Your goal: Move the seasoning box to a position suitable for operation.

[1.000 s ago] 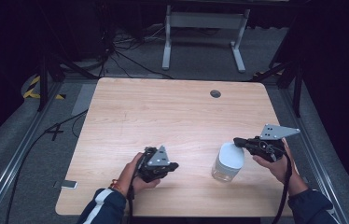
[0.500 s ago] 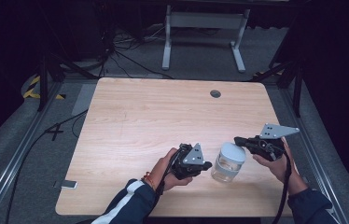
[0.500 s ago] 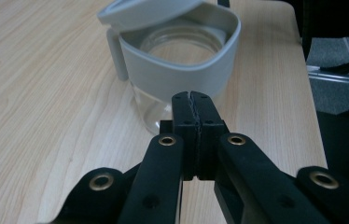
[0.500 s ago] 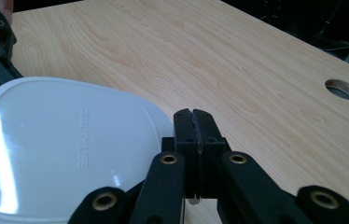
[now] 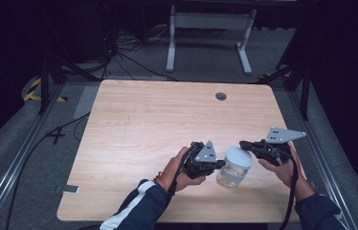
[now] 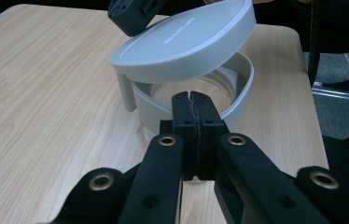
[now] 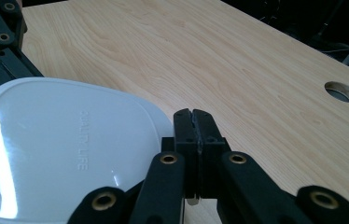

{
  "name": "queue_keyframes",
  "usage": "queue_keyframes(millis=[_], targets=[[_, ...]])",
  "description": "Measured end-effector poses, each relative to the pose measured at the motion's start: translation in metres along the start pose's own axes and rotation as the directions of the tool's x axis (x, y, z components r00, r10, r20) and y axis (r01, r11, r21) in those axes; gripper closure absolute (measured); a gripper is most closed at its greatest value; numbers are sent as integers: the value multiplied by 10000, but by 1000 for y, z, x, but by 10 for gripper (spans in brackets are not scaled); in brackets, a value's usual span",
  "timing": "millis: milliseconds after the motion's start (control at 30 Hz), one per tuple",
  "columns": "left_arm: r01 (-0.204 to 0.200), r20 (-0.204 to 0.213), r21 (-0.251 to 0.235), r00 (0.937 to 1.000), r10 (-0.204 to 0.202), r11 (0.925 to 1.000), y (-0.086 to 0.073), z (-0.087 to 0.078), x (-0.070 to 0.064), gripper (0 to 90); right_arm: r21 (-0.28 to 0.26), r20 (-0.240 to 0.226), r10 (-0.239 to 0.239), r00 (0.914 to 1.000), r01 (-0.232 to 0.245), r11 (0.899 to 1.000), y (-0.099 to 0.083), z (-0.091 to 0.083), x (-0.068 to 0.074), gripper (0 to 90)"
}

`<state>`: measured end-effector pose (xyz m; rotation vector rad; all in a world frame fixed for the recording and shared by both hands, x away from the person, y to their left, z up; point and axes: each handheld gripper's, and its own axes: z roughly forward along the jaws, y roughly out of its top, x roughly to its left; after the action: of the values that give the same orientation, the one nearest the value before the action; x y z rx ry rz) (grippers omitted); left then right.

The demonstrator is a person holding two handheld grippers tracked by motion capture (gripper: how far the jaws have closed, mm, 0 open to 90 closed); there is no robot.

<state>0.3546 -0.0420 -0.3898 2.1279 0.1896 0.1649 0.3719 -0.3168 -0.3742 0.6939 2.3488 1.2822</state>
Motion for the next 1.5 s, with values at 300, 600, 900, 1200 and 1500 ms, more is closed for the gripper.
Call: queue_keyframes(millis=[300, 600, 900, 1200, 1500], targets=[[-86, -64, -132, 9999, 86, 9999, 12, 5, 6, 897, 78, 3, -42, 10000, 42, 10000, -1, 1, 0, 900], [-60, -207, -109, 9998, 58, 9999, 23, 8, 18, 896, 176, -17, 3, 10000, -2, 9998, -3, 0, -3, 900], [33, -293, -144, 9996, -37, 9999, 31, 12, 26, 886, 280, -71, 115, 9999, -113, 9995, -6, 0, -7, 900], [-83, -402, -46, 9992, 82, 10000, 37, 14, 31, 883, 459, 26, 170, 9999, -171, 9988, -13, -7, -12, 900], [-45, -532, 72, 9986, 49, 10000, 37, 20, 34, 875, 668, 156, 156, 9998, -166, 9976, -21, -13, -15, 900]])
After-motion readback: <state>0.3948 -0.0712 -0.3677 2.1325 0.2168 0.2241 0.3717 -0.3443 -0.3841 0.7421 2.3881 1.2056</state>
